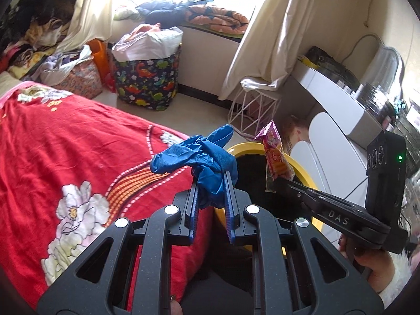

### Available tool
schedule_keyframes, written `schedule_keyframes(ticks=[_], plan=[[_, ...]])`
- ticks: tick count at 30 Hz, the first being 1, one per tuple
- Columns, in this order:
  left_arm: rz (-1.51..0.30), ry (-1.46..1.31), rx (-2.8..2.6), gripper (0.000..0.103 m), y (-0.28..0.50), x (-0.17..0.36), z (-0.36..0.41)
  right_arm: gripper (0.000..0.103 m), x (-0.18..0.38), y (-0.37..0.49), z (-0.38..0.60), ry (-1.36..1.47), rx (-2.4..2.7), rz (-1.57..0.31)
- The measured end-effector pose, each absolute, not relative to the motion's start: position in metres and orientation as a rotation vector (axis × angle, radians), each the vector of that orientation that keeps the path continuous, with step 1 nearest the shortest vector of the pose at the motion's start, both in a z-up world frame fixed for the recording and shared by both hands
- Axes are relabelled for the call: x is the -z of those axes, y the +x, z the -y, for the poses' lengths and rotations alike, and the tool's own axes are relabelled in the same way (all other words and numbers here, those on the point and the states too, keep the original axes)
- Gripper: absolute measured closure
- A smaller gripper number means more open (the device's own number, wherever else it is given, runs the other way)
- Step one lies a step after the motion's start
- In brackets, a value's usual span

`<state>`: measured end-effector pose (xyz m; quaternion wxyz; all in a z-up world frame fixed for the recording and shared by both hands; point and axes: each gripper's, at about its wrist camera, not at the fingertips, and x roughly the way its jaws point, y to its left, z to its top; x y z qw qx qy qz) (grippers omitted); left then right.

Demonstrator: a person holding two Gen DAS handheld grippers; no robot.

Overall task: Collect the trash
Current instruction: 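Carry the blue glove and pink wrapper over the yellow bin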

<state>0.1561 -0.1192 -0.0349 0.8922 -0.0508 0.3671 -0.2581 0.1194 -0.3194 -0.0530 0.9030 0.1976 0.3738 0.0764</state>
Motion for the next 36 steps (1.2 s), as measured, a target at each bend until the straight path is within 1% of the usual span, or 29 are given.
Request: schedule_keyframes(ticks=[21,36], plan=[[-0.771,0.018,0.658,0.091,0.139,0.041,0.184,0.094,0.070,0.085,0.388,0.485,0.031,-0.753],[-0.813,0.105,0.728,0.091,0.132,0.062,0.221,0.093,0.085,0.076,0.419,0.545,0.117,-0.775]])
